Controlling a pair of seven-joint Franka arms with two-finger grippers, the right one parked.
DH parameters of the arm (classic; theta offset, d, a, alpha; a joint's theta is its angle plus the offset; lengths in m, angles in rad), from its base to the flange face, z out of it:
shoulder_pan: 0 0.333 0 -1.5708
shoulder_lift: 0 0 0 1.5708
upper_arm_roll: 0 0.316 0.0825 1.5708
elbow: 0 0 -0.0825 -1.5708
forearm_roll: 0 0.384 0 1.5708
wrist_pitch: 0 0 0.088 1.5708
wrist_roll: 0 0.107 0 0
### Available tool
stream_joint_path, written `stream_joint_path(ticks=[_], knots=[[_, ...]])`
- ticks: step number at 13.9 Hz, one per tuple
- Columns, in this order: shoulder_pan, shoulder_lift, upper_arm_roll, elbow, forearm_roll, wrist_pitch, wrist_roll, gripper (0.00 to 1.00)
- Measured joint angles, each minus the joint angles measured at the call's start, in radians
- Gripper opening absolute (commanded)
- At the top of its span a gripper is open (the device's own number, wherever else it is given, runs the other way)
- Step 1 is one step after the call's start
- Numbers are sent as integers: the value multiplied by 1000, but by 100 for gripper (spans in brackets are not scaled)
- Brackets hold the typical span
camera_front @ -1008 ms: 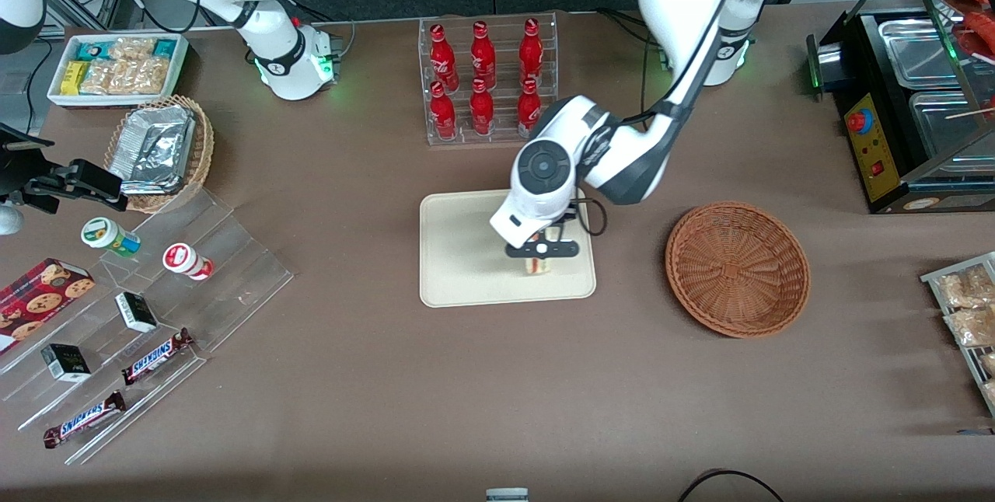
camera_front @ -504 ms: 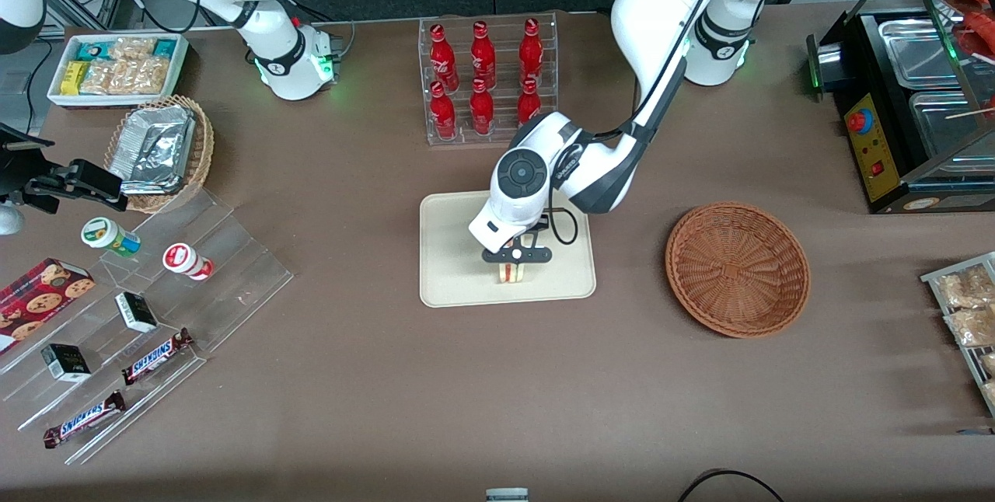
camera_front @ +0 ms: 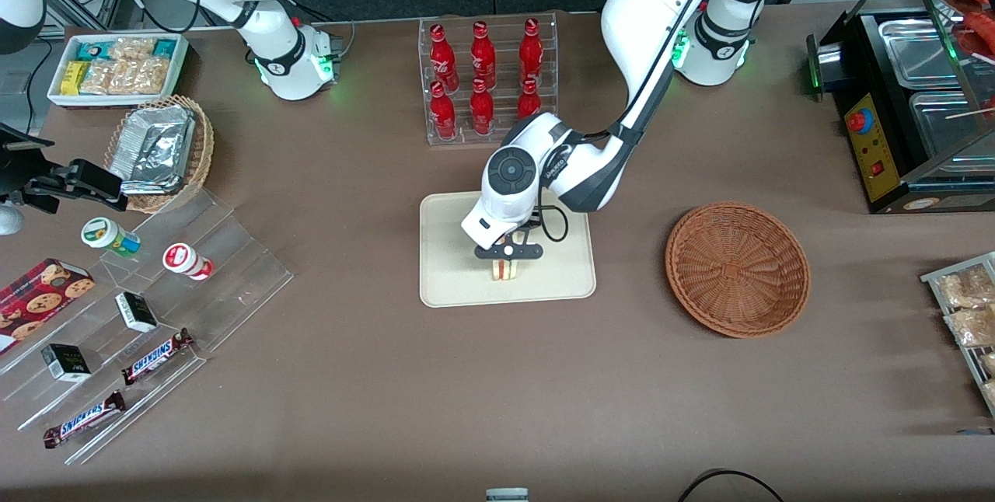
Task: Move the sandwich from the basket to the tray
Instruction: 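Lower the sandwich onto the white tray with the left gripper, then open the left gripper, release the sandwich and raise away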
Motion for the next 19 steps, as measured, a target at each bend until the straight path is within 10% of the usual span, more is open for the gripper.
stream_joint_path(ticks=[13, 19], knots=[[5, -25, 17, 40, 1, -39, 34, 100], [9, -120, 173, 41, 1, -232, 157, 100]])
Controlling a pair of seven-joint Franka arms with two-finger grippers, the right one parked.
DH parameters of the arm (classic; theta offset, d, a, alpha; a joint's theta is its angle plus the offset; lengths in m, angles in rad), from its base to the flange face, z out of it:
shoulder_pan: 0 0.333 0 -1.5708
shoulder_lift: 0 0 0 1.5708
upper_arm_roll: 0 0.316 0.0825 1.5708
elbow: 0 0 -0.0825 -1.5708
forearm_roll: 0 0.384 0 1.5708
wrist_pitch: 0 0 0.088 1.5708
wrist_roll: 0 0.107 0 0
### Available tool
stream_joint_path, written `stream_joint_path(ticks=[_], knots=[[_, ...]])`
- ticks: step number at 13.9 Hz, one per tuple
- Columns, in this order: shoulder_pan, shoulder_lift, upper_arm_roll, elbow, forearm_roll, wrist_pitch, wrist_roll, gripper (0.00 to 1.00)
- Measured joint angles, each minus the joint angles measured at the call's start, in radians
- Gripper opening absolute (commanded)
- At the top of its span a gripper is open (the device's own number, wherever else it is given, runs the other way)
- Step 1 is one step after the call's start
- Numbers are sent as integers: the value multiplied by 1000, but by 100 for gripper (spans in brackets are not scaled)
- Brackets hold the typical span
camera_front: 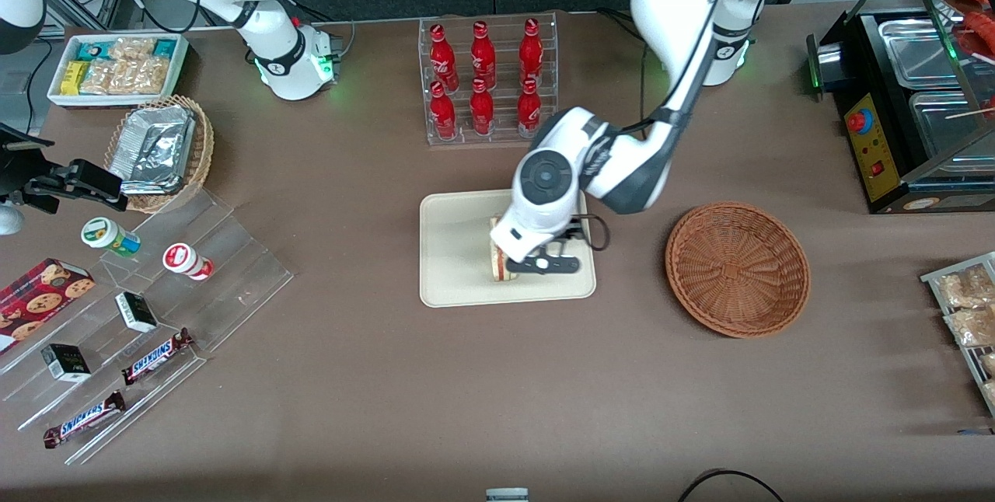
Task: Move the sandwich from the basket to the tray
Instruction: 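Open the left gripper, release the sandwich and raise away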
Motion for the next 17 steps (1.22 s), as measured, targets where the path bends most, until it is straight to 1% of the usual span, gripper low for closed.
stream_joint_path(ticks=[3, 4, 7, 11, 13, 17], knots=[[4, -50, 89, -23, -8, -24, 78, 100], [5, -68, 117, -41, -25, -24, 107, 100], [6, -125, 231, -96, -110, -27, 245, 100], [11, -225, 375, -192, -165, -59, 429, 100], [12, -242, 408, -208, -172, -72, 452, 100], [10, -260, 420, -207, -172, -88, 452, 100]])
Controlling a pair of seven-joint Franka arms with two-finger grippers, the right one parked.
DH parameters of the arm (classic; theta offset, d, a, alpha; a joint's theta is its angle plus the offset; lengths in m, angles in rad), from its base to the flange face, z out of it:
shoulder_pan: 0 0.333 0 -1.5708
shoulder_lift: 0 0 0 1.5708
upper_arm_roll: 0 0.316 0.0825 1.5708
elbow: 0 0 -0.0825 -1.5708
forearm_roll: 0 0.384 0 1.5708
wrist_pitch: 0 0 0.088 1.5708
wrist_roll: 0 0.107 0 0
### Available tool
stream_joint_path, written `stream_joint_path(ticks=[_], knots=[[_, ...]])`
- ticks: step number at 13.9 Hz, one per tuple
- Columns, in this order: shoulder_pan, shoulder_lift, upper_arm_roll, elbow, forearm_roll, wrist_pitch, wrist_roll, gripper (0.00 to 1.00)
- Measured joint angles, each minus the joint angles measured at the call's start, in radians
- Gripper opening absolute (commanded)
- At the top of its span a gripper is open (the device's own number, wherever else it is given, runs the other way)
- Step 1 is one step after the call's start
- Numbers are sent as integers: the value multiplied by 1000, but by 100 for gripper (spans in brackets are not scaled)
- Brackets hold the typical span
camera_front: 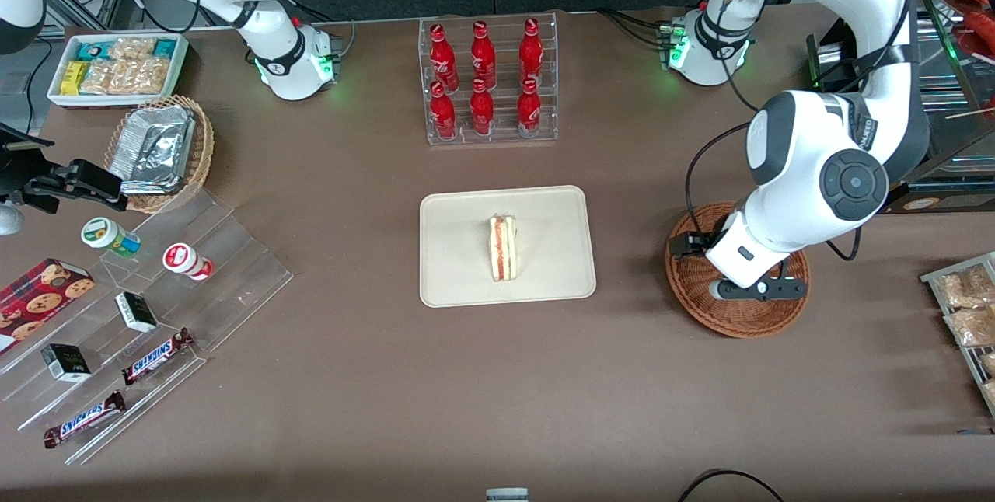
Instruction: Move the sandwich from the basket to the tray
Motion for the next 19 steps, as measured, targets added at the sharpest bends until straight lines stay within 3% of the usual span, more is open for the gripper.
stream_joint_path(ticks=[3, 6, 9, 14, 19], knots=[[9, -26, 5, 6, 15, -12, 0, 100], [97, -74, -57, 19, 98, -64, 2, 100], [262, -125, -200, 50, 171, -136, 1, 100], [590, -184, -516, 129, 258, -325, 1, 100], [657, -298, -540, 106, 261, -441, 2, 100]])
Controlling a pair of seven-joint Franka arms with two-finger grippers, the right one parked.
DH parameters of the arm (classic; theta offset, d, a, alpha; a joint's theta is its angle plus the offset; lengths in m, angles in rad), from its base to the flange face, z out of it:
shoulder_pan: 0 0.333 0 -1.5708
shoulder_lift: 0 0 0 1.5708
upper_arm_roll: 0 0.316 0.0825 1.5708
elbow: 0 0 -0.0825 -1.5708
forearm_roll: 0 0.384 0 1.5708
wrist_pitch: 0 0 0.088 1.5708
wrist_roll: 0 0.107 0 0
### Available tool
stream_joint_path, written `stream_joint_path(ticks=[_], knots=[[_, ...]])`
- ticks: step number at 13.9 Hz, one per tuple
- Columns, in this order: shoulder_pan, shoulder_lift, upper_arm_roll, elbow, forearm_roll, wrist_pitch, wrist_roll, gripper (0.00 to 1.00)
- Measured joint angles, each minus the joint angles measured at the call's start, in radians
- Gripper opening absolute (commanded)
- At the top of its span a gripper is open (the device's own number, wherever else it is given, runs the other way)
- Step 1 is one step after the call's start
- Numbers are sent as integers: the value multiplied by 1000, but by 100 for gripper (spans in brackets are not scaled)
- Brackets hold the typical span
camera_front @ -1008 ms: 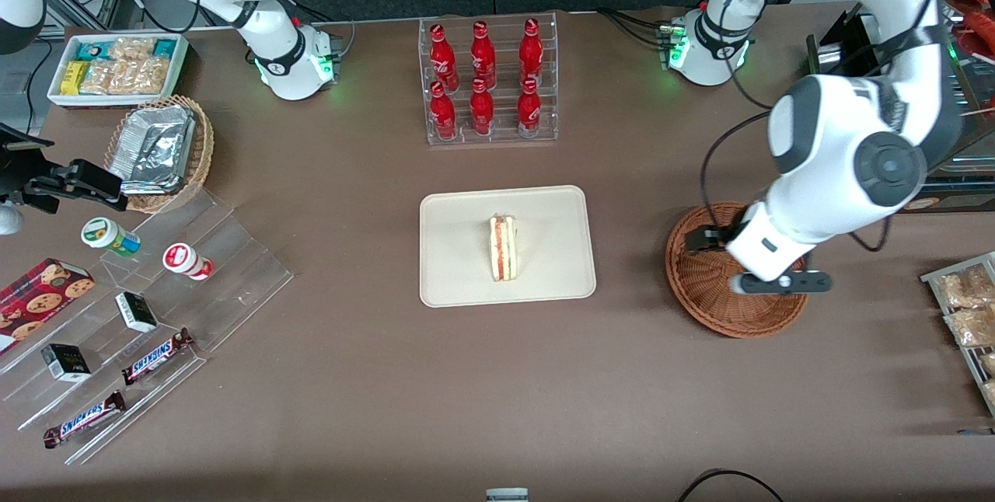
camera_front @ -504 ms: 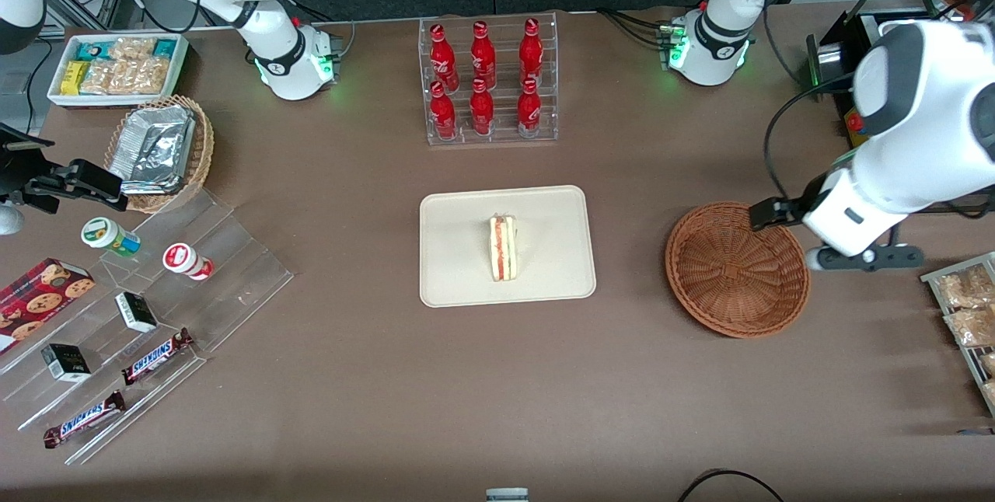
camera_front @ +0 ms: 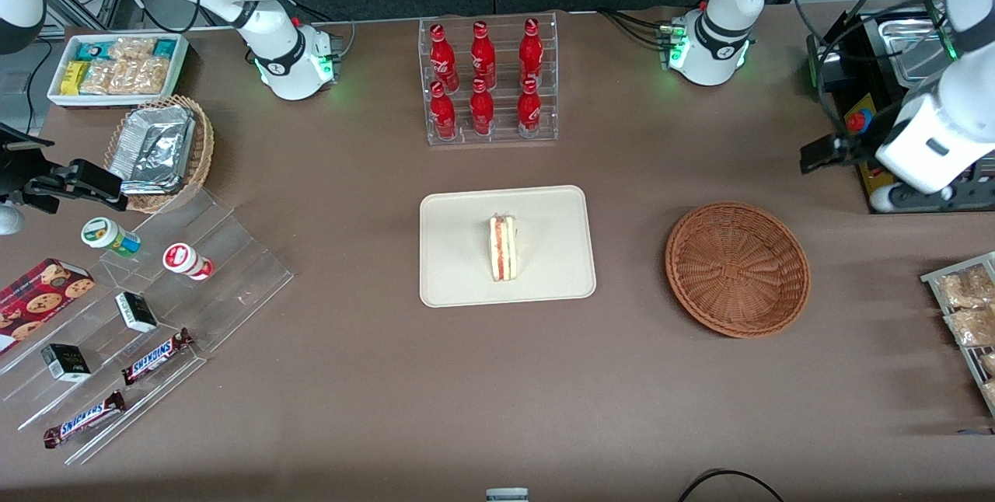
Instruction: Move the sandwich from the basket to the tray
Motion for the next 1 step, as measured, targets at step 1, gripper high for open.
stream_joint_path(ticks=[1], knots=[[5, -25, -2, -26, 0, -1, 0, 100]])
